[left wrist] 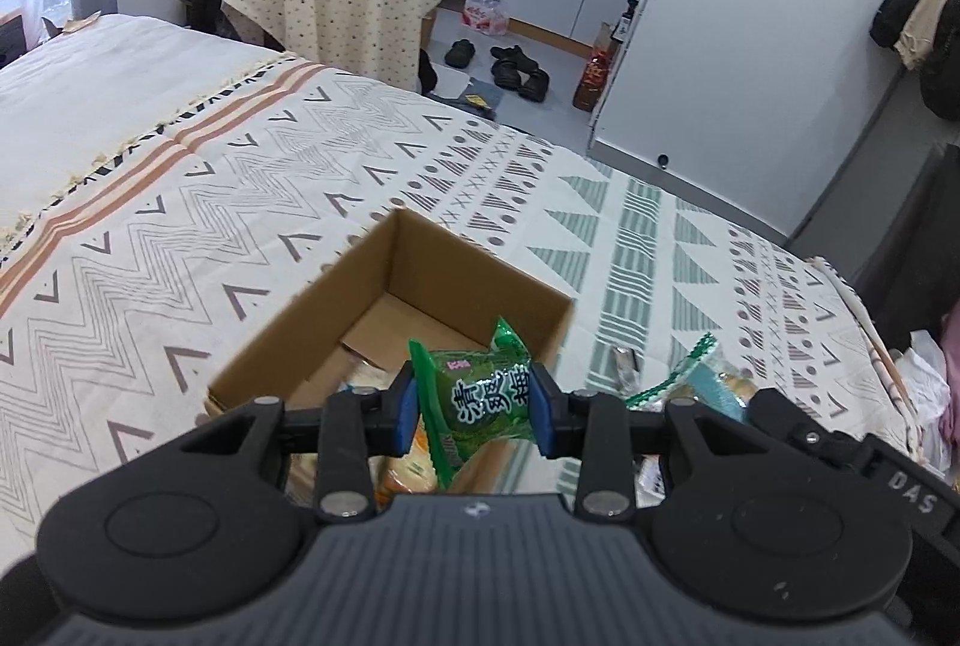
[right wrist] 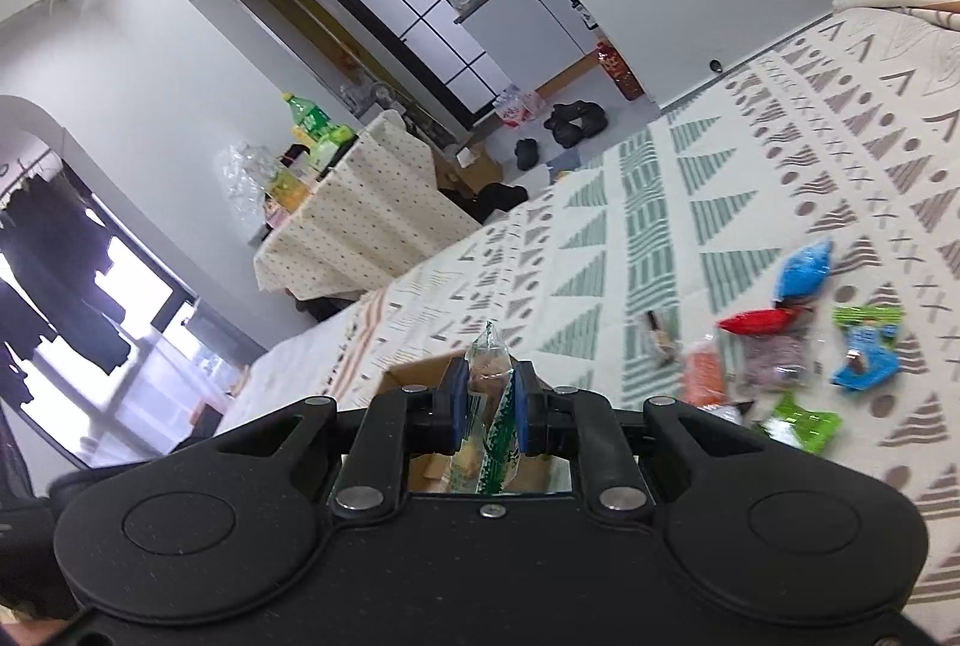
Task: Organize snacks
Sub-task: 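Carry both items over the box and open both tools to release them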
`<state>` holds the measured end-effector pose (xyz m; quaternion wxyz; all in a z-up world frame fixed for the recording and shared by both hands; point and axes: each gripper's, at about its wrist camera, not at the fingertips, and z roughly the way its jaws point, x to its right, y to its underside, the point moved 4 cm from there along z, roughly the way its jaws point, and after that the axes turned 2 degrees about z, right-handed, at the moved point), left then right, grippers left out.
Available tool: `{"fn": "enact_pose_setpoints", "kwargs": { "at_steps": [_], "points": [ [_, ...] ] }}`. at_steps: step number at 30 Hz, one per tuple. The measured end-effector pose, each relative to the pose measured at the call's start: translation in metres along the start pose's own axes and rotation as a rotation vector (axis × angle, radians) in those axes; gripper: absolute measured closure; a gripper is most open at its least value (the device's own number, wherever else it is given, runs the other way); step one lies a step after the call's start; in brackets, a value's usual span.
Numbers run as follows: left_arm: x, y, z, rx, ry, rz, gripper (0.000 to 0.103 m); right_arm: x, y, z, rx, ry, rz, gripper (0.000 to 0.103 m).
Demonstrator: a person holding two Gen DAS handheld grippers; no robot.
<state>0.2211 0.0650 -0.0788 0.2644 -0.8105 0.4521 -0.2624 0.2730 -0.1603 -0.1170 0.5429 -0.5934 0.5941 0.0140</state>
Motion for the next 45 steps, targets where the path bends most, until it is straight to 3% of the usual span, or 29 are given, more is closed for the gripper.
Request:
{"fn": "enact_pose_setpoints", "kwargs": {
  "at_steps": [7, 16, 20, 27, 32, 34, 41, 45],
  "points": [
    [-0.022, -0.011, 0.026, -0.021, -0.012, -0.028, 0.067, -0.023, 0.004, 0.023, -0.016, -0.044, -0.002, 0.087],
    [-0.053, -0.013, 0.059, -0.090, -0.020, -0.072, 0.066, -0.038, 0.028, 0.063, -0.097, -0.054, -0.009, 0.087],
    [-0.065, -0.011, 0.069, -0.125, -0.058, -0.076, 0.060, -0.041, 0.035, 0.076, -0.128, -0.048, -0.011, 0.087],
    [-0.070, -0.010, 0.070, -0.144, -0.038, -0.069, 0.048, -0.050, 0.044, 0.087, -0.144, -0.038, -0.022, 0.086],
    [-0.071, -0.012, 0.071, -0.164, -0.033, -0.065, 0.039, -0.052, 0.047, 0.090, -0.161, -0.034, -0.013, 0.065],
    [-0.071, -0.014, 0.069, -0.166, -0.038, -0.065, 0.031, -0.054, 0.046, 0.085, -0.145, -0.019, -0.023, 0.053],
    [-0.067, -0.015, 0.055, -0.145, -0.050, -0.062, 0.013, -0.043, 0.037, 0.060, -0.096, 0.034, -0.027, 0.041],
    [-0.063, -0.014, 0.044, -0.145, -0.052, -0.063, 0.007, -0.041, 0.033, 0.046, -0.066, 0.072, -0.056, 0.024]
  ]
}}
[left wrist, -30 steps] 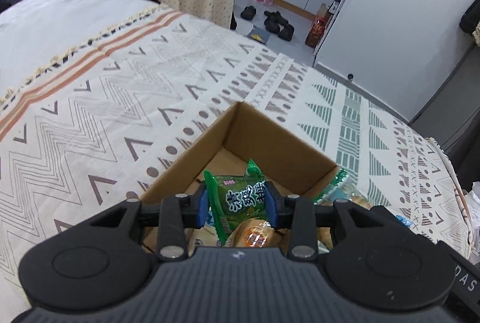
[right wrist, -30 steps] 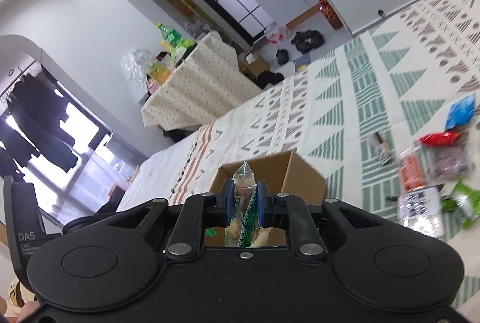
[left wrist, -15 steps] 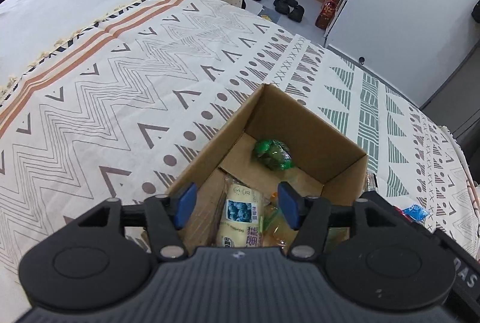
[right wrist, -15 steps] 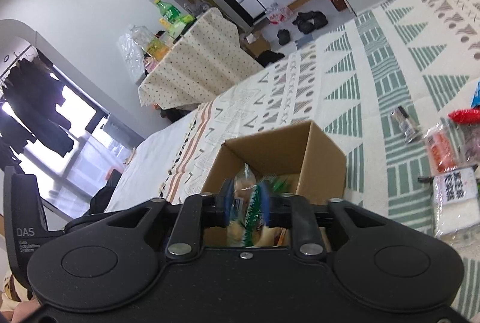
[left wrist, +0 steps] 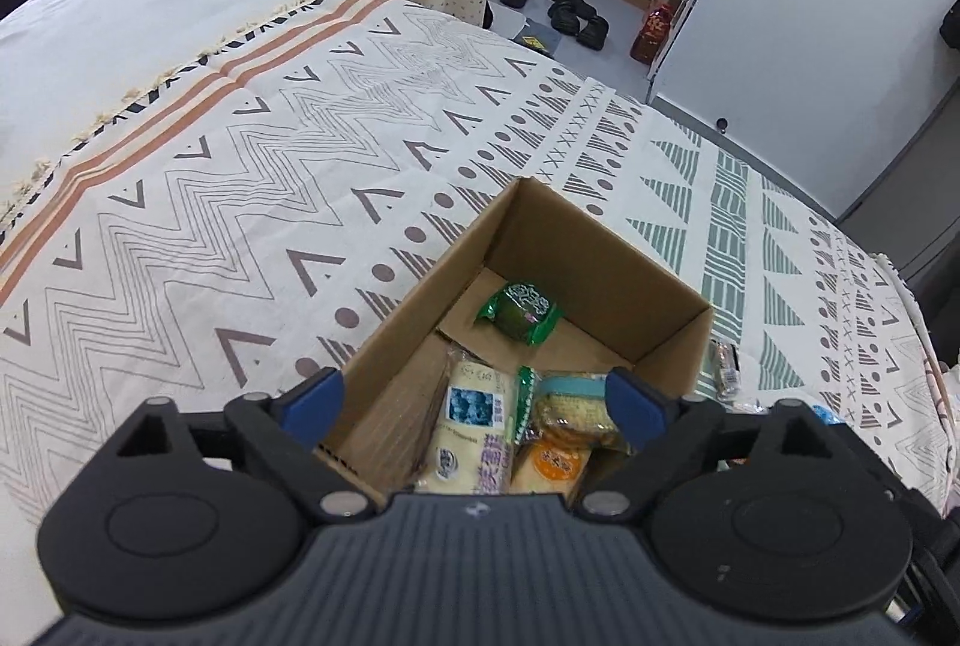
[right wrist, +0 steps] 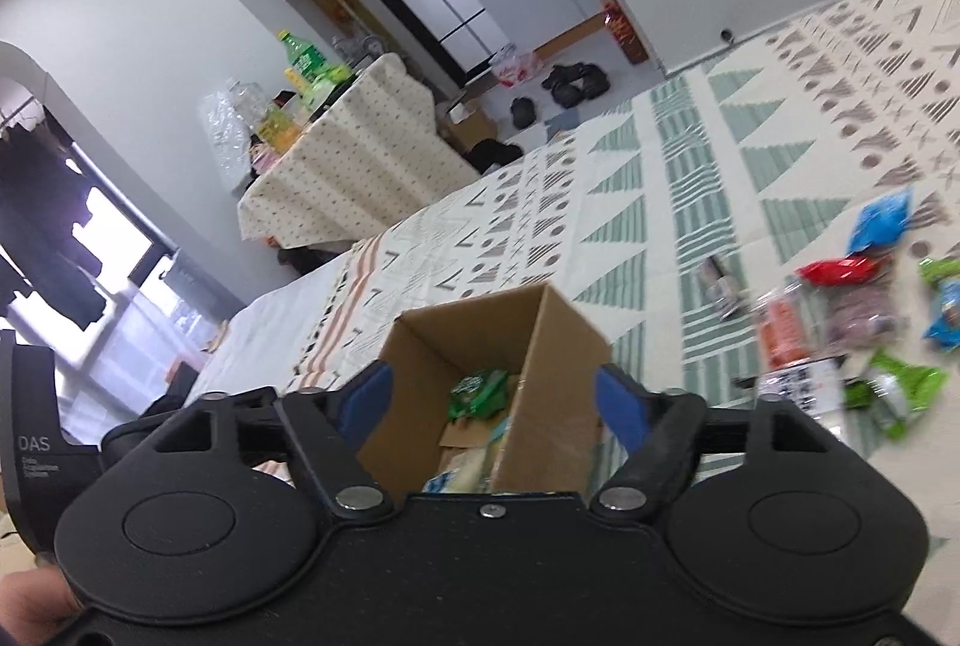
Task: Organize snacks
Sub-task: 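Carry both items over the box and open both tools to release them, then move both tools back toward the remaining snacks on the bed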
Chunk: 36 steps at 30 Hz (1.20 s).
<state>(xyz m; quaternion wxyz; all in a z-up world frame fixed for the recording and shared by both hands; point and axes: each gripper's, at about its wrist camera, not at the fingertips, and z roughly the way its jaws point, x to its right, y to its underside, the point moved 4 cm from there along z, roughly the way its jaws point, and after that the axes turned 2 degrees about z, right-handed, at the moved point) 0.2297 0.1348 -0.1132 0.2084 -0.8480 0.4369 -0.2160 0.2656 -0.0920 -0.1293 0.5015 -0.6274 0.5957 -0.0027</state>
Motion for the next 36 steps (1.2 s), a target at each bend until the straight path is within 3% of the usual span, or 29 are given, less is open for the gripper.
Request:
{"fn": "enact_pose_setpoints", "kwargs": {
  "at_steps": [10, 22, 36],
  "points": [
    [0.019, 0.015, -0.025, -0.004, 0.012, 0.061, 0.001, 0.008, -0.015, -0.035, 0.020, 0.026, -0.065, 0.000],
    [0.055, 0.028, -0.059, 0.058, 0.070, 0.136, 0.000, 0.027, -0.031, -0.080, 0.048, 0.063, -0.130, 0.000],
    [0.099, 0.048, -0.080, 0.071, 0.103, 0.224, 0.000, 0.070, -0.037, -0.125, 0.057, 0.076, -0.126, 0.000]
  ]
}}
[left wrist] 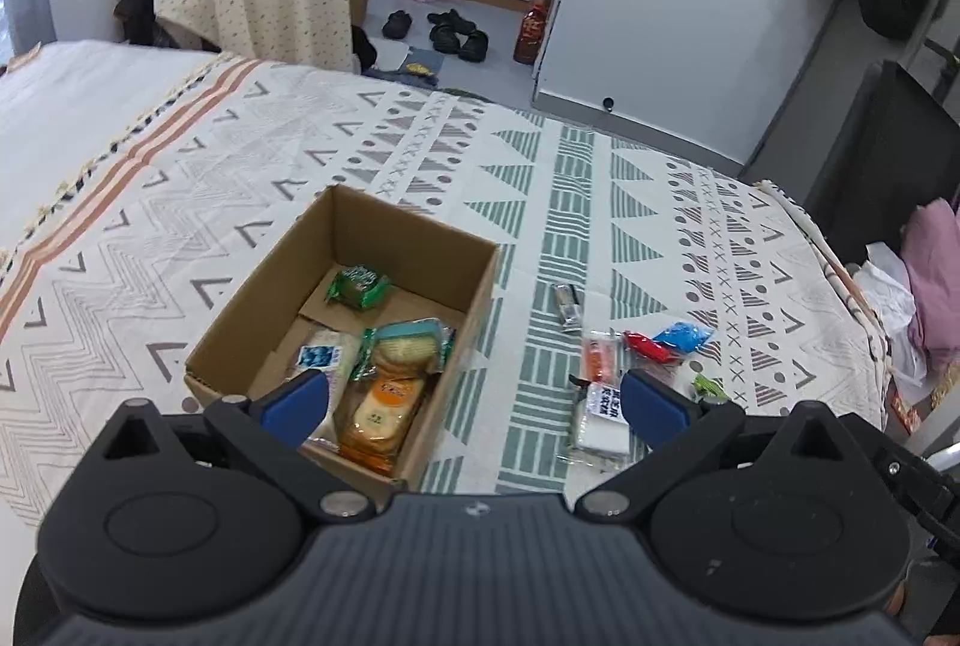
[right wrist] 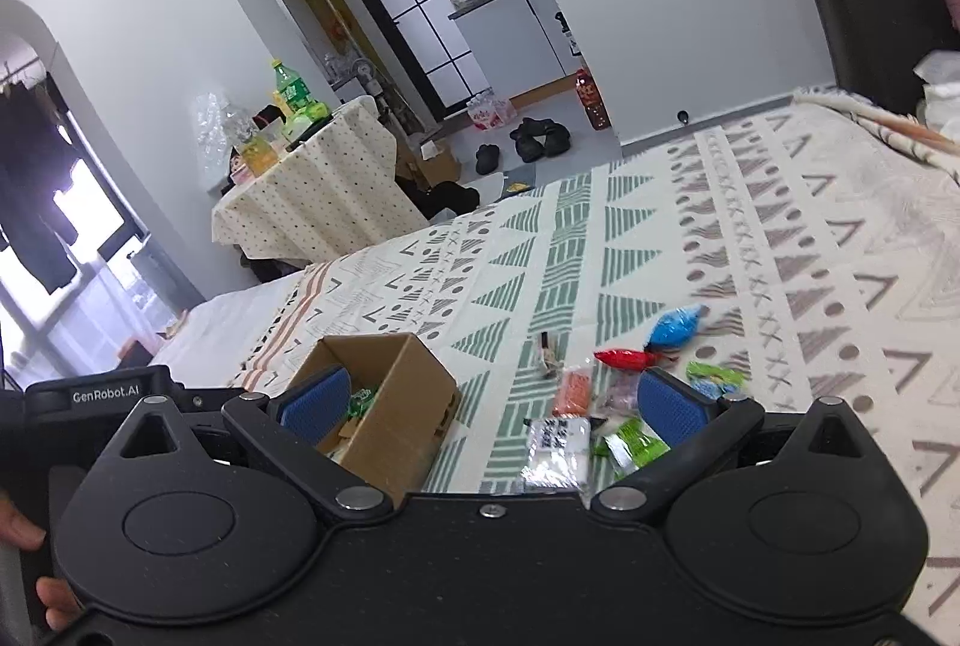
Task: Organize snacks
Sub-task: 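Move both tools back toward the remaining snacks on the bed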
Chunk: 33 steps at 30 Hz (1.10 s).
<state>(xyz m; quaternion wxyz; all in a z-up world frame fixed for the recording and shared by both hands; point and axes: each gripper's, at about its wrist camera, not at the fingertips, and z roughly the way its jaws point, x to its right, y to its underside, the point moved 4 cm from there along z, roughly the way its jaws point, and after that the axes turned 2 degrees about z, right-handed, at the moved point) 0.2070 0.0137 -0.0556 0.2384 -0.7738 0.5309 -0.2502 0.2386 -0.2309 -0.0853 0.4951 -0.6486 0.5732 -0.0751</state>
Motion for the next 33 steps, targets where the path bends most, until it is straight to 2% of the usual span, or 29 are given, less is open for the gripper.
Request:
{"fn": "enact_pose_setpoints", "kwargs": {
  "at_steps": [8, 17, 25, 29, 31, 33],
  "points": [
    [0.023, 0.008, 0.002, -0.029, -0.006, 0.001, 0.000, 0.034, 0.001, -0.012, 0.012, 0.051, 0.055, 0.000],
    [0.048, 0.016, 0.012, -0.009, 0.033, -0.003, 0.001, 0.057, 0.006, -0.015, -0.027, 0.065, 0.066, 0.000],
    [0.061, 0.025, 0.036, -0.041, 0.053, -0.020, 0.003, 0.070, 0.011, -0.011, -0.065, 0.089, 0.058, 0.000],
    [0.067, 0.031, 0.053, -0.066, 0.076, -0.030, 0.011, 0.076, 0.009, 0.001, -0.082, 0.099, 0.064, 0.003],
    [0.069, 0.033, 0.062, -0.077, 0.086, -0.041, 0.014, 0.083, 0.007, 0.009, -0.095, 0.110, 0.081, 0.009],
    [0.071, 0.035, 0.072, -0.085, 0.092, -0.049, 0.019, 0.089, 0.005, 0.016, -0.105, 0.121, 0.103, 0.011]
  ]
}}
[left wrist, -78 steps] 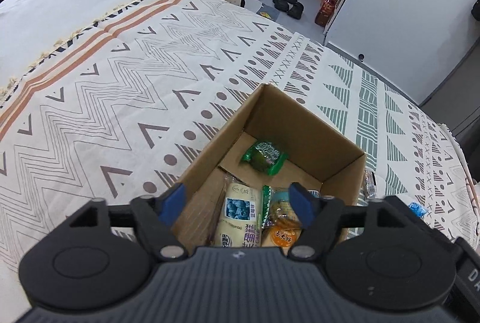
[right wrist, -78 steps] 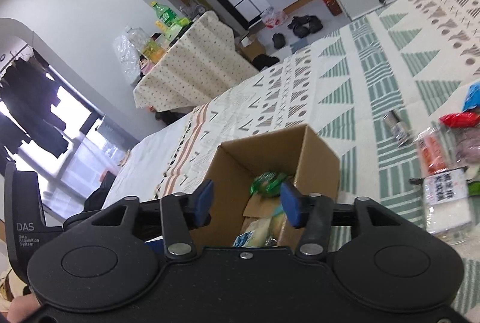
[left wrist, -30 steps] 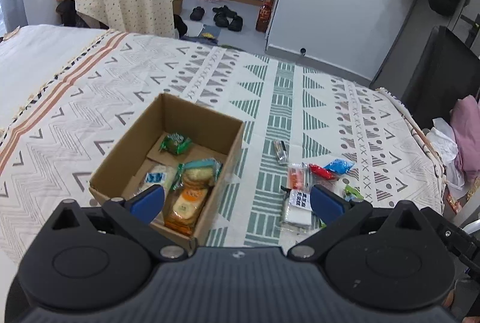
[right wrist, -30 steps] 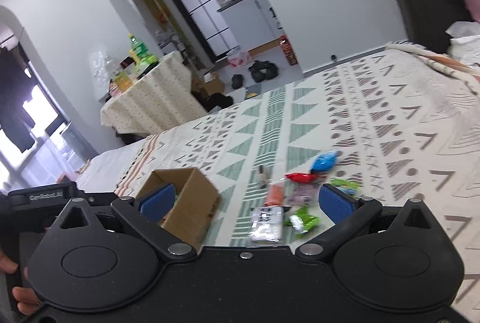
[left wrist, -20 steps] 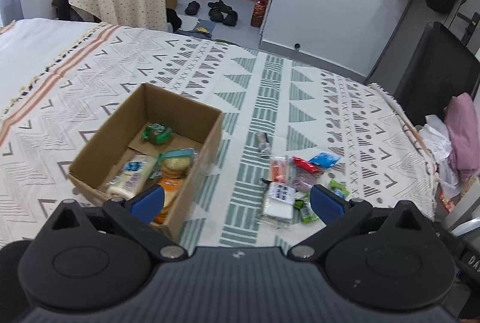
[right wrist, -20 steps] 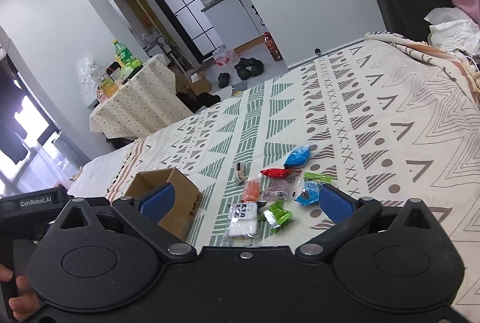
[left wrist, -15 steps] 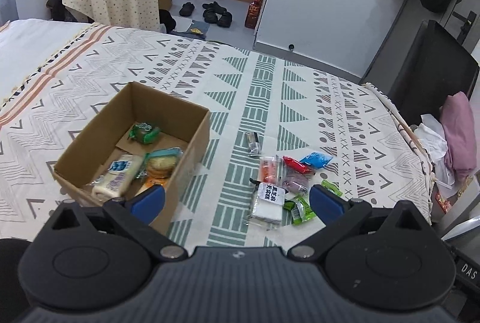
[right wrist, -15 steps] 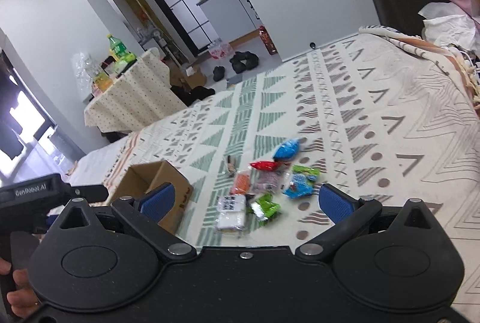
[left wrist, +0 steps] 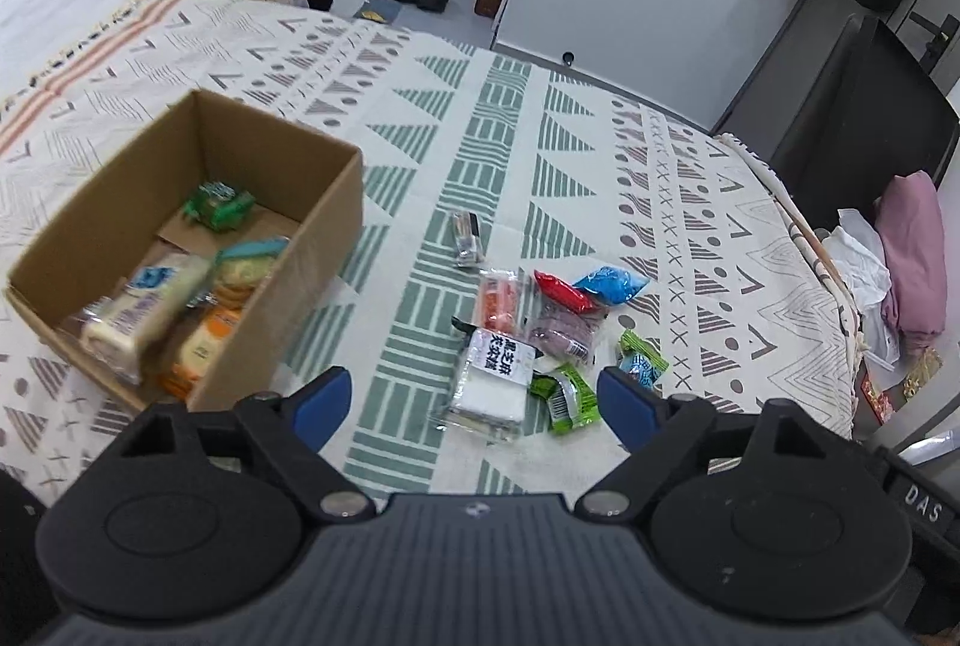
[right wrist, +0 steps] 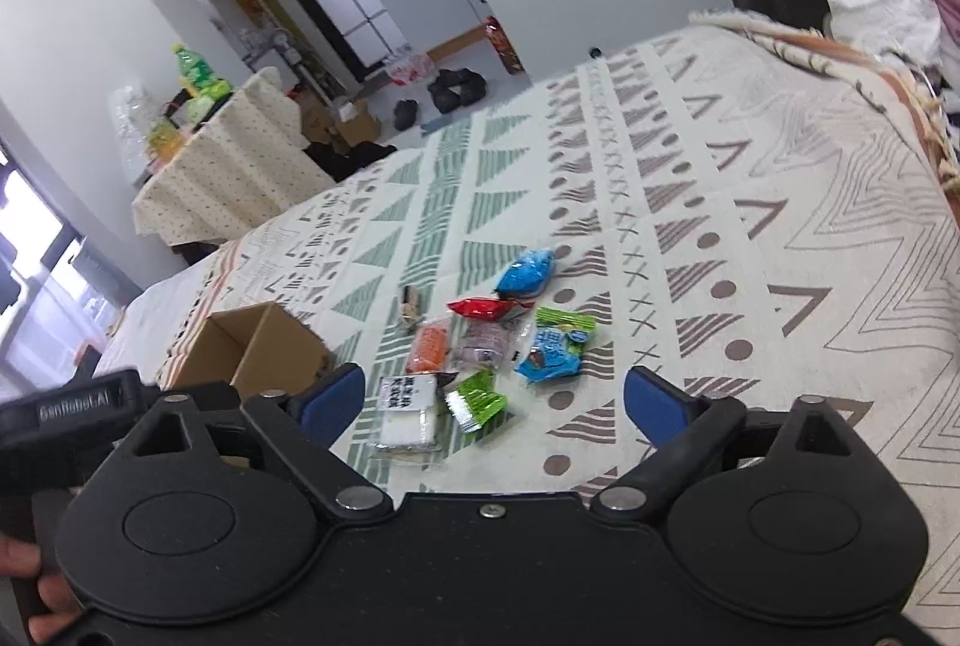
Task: Organize snacks
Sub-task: 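Move both tools back toward the remaining snacks on the bed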
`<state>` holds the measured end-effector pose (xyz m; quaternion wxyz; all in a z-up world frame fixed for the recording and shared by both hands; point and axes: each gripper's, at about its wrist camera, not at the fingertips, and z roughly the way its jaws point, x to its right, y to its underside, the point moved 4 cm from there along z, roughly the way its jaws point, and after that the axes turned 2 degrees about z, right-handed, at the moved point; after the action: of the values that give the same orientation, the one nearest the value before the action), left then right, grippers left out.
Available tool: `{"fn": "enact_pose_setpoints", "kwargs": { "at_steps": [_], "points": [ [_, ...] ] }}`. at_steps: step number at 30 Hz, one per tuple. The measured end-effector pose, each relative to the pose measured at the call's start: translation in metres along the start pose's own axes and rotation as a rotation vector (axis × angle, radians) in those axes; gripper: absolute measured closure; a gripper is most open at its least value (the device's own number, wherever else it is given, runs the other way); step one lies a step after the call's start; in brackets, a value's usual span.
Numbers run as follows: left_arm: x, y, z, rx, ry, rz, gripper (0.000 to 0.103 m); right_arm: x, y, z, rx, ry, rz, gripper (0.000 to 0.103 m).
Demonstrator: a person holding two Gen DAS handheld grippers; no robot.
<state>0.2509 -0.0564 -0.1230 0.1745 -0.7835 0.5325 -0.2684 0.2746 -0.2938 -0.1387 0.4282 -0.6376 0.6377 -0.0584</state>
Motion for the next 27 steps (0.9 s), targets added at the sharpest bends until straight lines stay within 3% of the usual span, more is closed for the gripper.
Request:
{"fn": "enact_pose_setpoints", "kwargs": {
  "at_steps": [9, 27],
  "points": [
    [0.005, 0.003, 0.045, -0.054, 0.034, -0.043, 0.033, 0.008, -0.006, 0.028, -0.037, 0.031, 0.027, 0.019],
    [0.007, 0.011, 0.132, -0.153, -0.010, -0.038, 0.040, 0.027, -0.010, 0.091, -0.150, 0.078, 0.027, 0.030]
  ]
}}
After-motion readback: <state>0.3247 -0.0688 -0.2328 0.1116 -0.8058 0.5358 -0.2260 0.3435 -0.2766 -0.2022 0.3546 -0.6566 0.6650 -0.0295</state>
